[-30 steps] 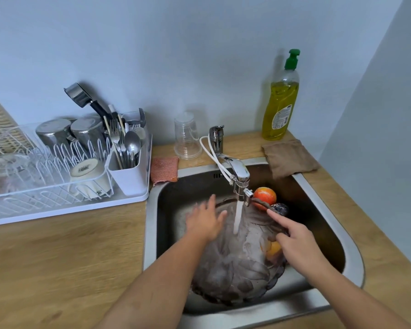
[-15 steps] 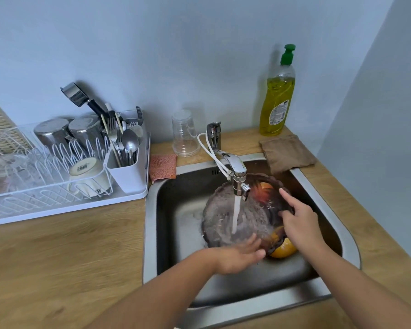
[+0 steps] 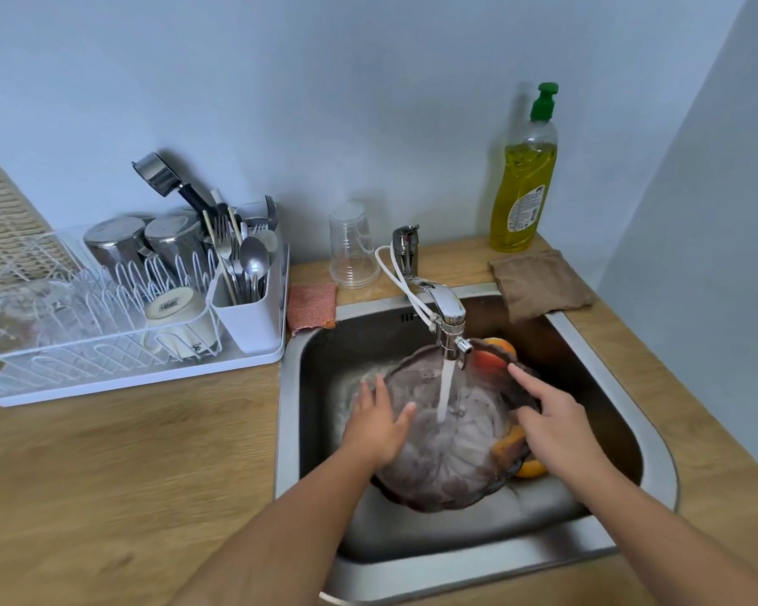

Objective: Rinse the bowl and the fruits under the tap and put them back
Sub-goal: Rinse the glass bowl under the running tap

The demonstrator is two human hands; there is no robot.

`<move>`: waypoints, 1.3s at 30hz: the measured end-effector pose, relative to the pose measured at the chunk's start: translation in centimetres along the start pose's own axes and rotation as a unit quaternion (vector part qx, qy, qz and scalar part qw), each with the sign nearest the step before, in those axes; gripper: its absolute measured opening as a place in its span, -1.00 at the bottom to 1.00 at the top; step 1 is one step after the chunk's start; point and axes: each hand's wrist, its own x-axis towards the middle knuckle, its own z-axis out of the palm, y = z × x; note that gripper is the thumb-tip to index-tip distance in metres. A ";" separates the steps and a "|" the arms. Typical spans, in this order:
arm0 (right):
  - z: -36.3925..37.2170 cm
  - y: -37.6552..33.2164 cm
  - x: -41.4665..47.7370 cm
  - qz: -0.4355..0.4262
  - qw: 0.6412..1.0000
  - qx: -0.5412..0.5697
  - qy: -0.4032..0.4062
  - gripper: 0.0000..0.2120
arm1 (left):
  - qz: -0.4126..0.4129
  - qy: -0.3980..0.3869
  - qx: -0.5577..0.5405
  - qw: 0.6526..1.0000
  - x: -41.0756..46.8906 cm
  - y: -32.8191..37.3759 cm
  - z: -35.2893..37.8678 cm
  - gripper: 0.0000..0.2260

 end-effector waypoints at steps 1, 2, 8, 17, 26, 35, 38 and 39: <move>0.4 0.0 -0.5 -0.005 1.000 0.007 -0.014 -0.45 | 0.009 0.019 0.026 0.999 0.3 0.9 -0.2 -0.30; 0.8 0.0 -1.0 -0.006 0.999 0.022 -0.031 -0.45 | 0.026 0.030 0.051 0.998 0.6 1.9 -0.4 -0.31; 0.1 0.5 -1.1 0.006 0.998 0.057 -0.021 -0.47 | 0.117 0.035 0.124 0.985 1.5 4.6 -1.5 -0.38; 0.7 1.4 -0.4 0.013 0.997 0.073 0.003 -0.48 | 0.178 -0.062 0.099 0.977 -1.7 7.2 2.7 -0.37; -1.0 1.5 1.7 0.032 0.996 0.047 0.065 -0.49 | 0.170 -0.271 0.134 0.938 -4.7 4.0 0.0 -0.44; -0.2 1.3 1.2 0.050 0.991 0.097 0.073 -0.46 | -0.025 -0.077 -0.283 0.956 -3.7 0.7 -1.4 -0.52; 0.1 2.0 1.6 0.057 0.991 0.109 0.053 -0.48 | -0.059 -0.057 -0.455 0.887 -4.2 1.7 -1.2 -0.53; 0.2 2.3 1.8 0.060 0.992 0.100 0.038 -0.49 | -0.064 -0.041 -0.467 0.881 -4.0 1.5 -1.2 -0.51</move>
